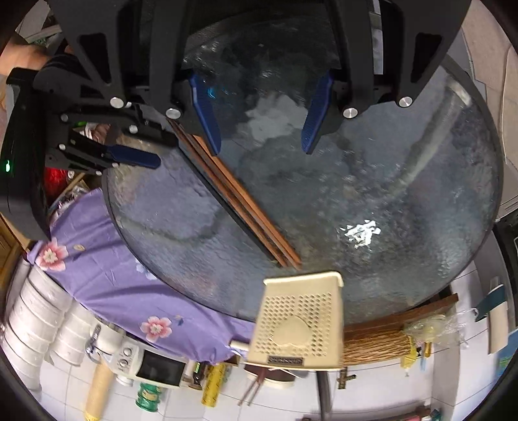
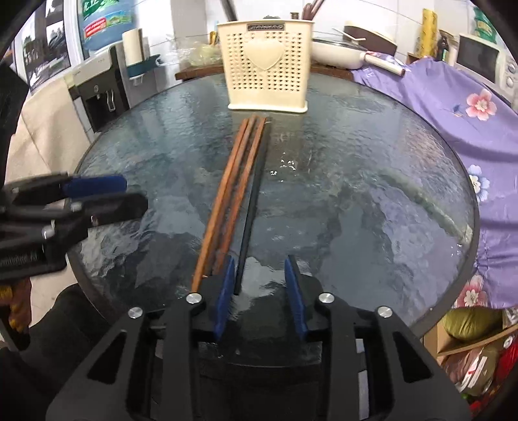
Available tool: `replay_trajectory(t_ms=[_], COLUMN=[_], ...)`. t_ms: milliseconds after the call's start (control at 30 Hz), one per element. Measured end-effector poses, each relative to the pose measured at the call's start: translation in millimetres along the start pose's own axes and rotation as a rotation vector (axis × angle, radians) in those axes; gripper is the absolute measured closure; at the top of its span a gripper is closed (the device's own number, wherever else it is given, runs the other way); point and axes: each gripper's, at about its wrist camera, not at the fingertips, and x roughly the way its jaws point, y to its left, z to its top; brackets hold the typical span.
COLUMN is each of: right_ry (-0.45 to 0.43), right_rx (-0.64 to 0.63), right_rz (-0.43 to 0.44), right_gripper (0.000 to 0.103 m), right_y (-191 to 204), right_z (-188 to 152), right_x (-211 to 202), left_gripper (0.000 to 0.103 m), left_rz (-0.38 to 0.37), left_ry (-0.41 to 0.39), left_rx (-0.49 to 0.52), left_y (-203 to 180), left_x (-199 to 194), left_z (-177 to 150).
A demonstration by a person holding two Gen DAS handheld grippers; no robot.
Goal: Organize utensils
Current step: 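Position the right tool over the black chopstick and the left tool over a wooden chopstick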
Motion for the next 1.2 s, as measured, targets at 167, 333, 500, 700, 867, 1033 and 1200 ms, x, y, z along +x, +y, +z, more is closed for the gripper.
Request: replay_trajectory(t_ms=[167,333,500,700,867,1033,1200], right_ry=[-0.004,-0.011,-0.017,-0.021,-0.022,-0.025,-0.028], right_rx=[0.010,0.023,0.031,0.025,0.029,0.048,0.049], right_rz=[-0.006,-0.010,-0.005,-0.011,-0.011,-0.012,-0.012], right_gripper=[0.071,0.073,0.073,0.073,0.073,0.073,0.073], right_y=[-4.9,-9.2,-11.3,-9.8,-9.7,-11.8,-11.4], right_z=[-1.4,-2.4,-3.6,-4.0,-4.1,-4.5,-4.7], right_x=[0.5,0.1,-0.9,-1.0,-1.2,-1.6,-1.8], left_gripper=[0.053,0.057,0.061,0.061,0.065,0.066,0.068], left_rz=[-0.037,-0.071,-0.066,-0.082,-0.039,0.016,-0.092], left_ry=[0.027,0.062,0.092,0.122,0.121,0.118,0.120], left_rx=[0.032,0.074,0.107,0.066,0.089,0.062,-0.048], left_y=[-18.1,-36.5,-45.3,-43.1,-45.6,-31.7,-23.2], left_x=[6.1,13.6,19.4,27.6,28.9,23.8,20.8], left_z=[-1.9,-4.1,-8.1,-9.4,-9.6,-11.5,-6.8])
